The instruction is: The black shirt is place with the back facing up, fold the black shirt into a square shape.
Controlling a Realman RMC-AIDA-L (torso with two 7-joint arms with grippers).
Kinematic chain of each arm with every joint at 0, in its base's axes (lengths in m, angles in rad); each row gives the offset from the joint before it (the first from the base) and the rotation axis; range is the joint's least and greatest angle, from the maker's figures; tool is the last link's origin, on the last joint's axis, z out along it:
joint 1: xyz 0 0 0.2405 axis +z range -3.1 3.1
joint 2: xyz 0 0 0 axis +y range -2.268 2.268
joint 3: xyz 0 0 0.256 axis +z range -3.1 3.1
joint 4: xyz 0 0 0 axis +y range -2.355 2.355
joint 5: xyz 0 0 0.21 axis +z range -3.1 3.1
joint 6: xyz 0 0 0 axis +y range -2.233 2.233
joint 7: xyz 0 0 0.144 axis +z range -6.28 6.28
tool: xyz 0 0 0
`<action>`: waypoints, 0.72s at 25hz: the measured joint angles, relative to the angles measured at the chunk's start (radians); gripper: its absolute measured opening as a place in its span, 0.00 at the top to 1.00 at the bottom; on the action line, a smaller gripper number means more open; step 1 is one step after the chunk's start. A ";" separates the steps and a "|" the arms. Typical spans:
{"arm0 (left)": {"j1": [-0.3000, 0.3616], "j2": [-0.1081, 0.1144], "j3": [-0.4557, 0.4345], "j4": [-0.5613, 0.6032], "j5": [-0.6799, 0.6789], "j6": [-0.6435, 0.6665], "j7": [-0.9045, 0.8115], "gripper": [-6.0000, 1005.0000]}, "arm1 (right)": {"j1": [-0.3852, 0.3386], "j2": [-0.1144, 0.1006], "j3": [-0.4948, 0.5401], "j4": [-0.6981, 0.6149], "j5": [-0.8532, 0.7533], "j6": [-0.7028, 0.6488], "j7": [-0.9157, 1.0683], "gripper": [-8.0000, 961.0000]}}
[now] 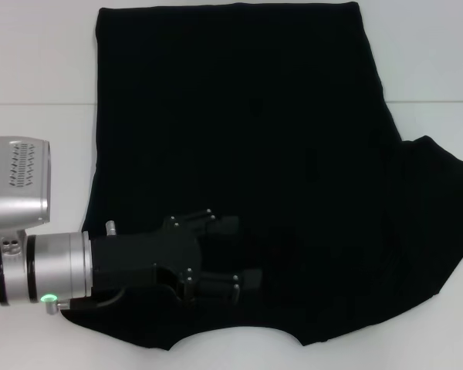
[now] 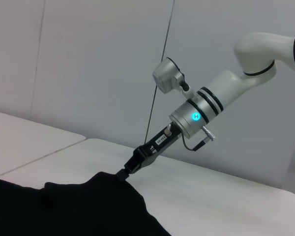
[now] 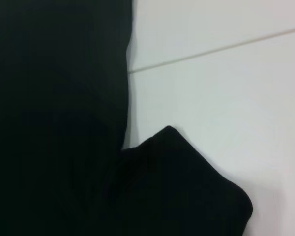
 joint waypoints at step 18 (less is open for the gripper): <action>0.020 0.009 -0.047 0.005 0.020 0.006 -0.030 0.07 | 0.192 0.096 -0.139 -0.004 0.076 -0.151 -0.068 0.97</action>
